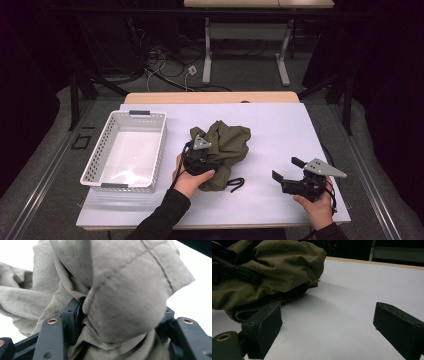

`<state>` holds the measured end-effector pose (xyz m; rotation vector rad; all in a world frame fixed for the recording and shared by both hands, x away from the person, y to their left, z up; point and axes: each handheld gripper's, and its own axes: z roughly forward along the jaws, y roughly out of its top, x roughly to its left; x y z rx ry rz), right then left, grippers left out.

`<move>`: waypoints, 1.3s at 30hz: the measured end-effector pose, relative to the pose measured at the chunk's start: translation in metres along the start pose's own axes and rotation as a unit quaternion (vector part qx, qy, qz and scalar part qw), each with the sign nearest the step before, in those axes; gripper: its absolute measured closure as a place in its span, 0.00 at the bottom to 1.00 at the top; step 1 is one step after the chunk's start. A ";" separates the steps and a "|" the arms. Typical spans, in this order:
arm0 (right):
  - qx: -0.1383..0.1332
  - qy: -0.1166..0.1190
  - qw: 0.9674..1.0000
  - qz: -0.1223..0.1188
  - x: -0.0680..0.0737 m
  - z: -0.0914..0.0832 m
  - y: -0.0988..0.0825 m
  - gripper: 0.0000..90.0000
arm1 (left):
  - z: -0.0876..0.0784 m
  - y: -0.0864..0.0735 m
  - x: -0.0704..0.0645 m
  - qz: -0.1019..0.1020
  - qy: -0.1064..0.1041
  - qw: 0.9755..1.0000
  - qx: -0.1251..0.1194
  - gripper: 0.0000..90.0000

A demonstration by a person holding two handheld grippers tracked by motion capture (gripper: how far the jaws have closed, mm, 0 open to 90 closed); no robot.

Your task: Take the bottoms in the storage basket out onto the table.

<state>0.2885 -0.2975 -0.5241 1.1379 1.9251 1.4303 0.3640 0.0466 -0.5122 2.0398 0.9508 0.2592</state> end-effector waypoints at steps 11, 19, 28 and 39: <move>-0.001 0.001 1.000 0.001 -0.001 0.001 0.000 0.09 | -0.002 0.001 0.001 -0.007 -0.008 1.000 -0.008 0.36; 0.001 0.001 1.000 0.001 0.000 0.001 0.000 0.09 | -0.004 0.002 0.005 -0.026 -0.007 1.000 -0.009 0.23; 0.001 0.000 1.000 0.001 -0.001 0.001 -0.001 0.09 | -0.006 0.005 0.006 -0.042 -0.015 0.999 0.001 0.09; 0.002 -0.002 1.000 0.002 0.000 -0.001 -0.001 0.09 | -0.012 0.009 0.008 -0.050 -0.028 0.998 -0.006 0.00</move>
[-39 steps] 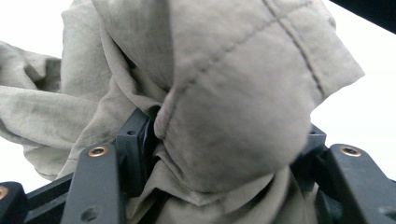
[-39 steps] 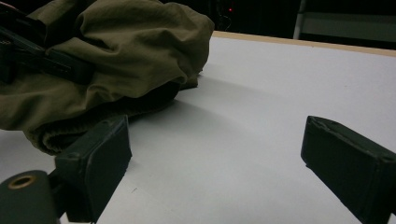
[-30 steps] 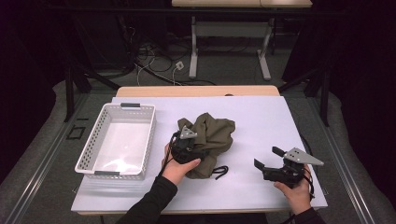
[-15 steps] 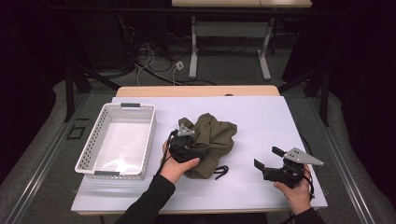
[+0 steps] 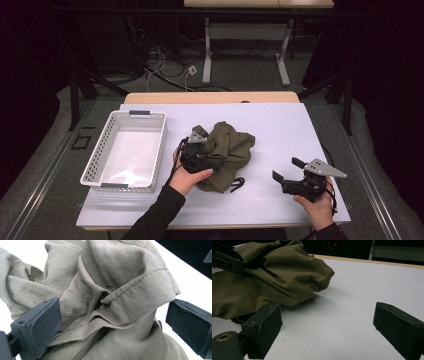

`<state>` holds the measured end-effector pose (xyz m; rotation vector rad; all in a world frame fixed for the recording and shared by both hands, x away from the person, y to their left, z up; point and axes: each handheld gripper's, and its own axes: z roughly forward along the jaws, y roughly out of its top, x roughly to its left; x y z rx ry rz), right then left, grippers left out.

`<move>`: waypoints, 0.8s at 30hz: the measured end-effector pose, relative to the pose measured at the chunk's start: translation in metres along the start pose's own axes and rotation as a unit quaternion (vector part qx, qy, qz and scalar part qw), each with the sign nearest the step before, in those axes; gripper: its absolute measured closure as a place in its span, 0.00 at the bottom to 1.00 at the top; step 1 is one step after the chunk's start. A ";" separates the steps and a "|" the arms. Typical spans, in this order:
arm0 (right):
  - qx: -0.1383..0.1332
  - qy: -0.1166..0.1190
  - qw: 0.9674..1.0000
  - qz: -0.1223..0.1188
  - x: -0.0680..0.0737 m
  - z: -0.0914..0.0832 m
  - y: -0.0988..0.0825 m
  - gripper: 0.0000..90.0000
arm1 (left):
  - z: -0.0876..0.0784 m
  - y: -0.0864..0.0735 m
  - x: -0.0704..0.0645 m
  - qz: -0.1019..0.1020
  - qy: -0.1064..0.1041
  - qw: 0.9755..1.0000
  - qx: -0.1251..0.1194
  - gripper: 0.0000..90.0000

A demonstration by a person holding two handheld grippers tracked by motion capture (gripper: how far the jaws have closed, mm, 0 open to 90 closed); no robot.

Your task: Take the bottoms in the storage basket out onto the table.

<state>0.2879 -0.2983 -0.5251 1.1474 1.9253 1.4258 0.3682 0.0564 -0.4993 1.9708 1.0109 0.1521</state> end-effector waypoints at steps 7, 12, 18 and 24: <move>-0.003 -0.001 1.000 0.001 -0.001 0.000 0.000 0.09 | -0.012 0.005 0.003 -0.012 0.001 1.000 -0.017 0.00; -0.003 -0.001 1.000 0.002 0.000 -0.001 0.000 0.09 | -0.022 0.008 0.006 -0.020 -0.003 0.999 -0.028 0.00; -0.004 -0.001 1.000 0.004 -0.001 -0.001 0.000 0.09 | -0.036 0.012 0.010 -0.016 -0.007 0.999 -0.042 0.00; -0.005 -0.002 1.000 0.004 -0.001 -0.001 0.000 0.09 | -0.056 0.016 0.020 -0.023 0.004 0.997 -0.069 0.00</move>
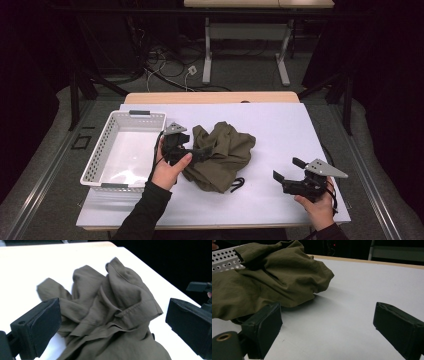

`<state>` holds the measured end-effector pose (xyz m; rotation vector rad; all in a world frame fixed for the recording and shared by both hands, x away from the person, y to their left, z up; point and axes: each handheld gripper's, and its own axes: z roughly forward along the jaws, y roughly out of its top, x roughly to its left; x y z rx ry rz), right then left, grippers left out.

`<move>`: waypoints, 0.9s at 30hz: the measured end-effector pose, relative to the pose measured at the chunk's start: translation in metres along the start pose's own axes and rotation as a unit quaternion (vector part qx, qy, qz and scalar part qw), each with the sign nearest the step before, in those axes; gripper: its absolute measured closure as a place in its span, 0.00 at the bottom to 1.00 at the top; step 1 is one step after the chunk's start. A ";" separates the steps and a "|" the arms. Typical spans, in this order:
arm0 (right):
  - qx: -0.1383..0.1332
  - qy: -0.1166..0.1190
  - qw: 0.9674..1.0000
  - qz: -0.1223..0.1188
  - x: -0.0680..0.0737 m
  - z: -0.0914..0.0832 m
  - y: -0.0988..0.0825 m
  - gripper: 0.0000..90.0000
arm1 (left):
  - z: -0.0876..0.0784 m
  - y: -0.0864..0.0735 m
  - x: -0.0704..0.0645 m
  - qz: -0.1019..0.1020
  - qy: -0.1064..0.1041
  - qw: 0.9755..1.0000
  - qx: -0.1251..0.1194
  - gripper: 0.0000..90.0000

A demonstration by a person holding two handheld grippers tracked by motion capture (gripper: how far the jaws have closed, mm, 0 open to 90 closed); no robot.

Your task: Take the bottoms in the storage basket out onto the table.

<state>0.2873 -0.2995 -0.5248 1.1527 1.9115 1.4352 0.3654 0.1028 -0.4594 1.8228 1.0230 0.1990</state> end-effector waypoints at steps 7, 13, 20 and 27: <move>0.001 0.001 1.000 0.000 0.000 -0.001 0.000 0.09 | -0.013 0.003 0.013 -0.007 0.015 1.000 -0.016 0.00; 0.001 0.000 1.000 -0.002 -0.001 -0.001 0.001 0.09 | -0.027 0.006 0.027 -0.023 0.032 0.999 -0.033 0.00; 0.001 0.000 1.000 -0.002 0.000 -0.001 0.001 0.09 | -0.046 0.010 0.040 -0.029 0.061 0.996 -0.054 0.00; 0.002 0.000 1.000 -0.001 0.000 -0.001 0.000 0.09 | -0.059 0.011 0.049 -0.043 0.075 0.994 -0.072 0.00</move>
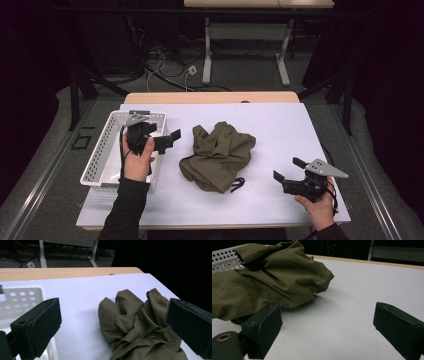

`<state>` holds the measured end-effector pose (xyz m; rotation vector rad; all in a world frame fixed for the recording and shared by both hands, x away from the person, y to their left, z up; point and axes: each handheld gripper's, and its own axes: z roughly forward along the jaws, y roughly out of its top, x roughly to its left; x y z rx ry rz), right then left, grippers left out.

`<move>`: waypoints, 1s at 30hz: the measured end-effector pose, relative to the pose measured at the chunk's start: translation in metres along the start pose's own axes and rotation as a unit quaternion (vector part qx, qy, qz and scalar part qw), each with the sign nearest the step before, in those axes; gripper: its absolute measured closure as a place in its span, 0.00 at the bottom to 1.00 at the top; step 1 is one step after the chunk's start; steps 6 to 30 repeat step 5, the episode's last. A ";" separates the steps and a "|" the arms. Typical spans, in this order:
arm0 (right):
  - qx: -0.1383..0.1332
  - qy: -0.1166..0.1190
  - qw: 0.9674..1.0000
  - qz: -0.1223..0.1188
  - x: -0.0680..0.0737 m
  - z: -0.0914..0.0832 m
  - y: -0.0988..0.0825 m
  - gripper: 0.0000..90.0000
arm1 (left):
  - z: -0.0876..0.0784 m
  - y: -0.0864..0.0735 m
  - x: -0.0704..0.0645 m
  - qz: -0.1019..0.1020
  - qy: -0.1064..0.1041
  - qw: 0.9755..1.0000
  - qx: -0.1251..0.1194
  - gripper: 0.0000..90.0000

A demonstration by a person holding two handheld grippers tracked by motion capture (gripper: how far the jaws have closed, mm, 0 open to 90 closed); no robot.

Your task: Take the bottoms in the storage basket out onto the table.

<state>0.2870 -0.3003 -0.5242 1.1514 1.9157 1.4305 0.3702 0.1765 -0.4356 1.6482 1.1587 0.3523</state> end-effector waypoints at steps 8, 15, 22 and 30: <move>0.000 -0.001 1.000 0.001 0.000 0.001 0.000 0.09 | -0.005 0.002 0.005 -0.006 0.006 1.000 -0.004 0.00; 0.000 -0.001 1.000 0.001 0.000 0.001 0.000 0.09 | -0.005 0.002 0.005 -0.006 0.006 1.000 -0.004 0.00; 0.000 -0.001 1.000 0.001 0.000 0.001 0.000 0.09 | -0.005 0.002 0.005 -0.006 0.006 1.000 -0.004 0.00; 0.000 -0.001 1.000 0.001 0.000 0.001 0.000 0.09 | -0.005 0.002 0.005 -0.006 0.006 1.000 -0.004 0.00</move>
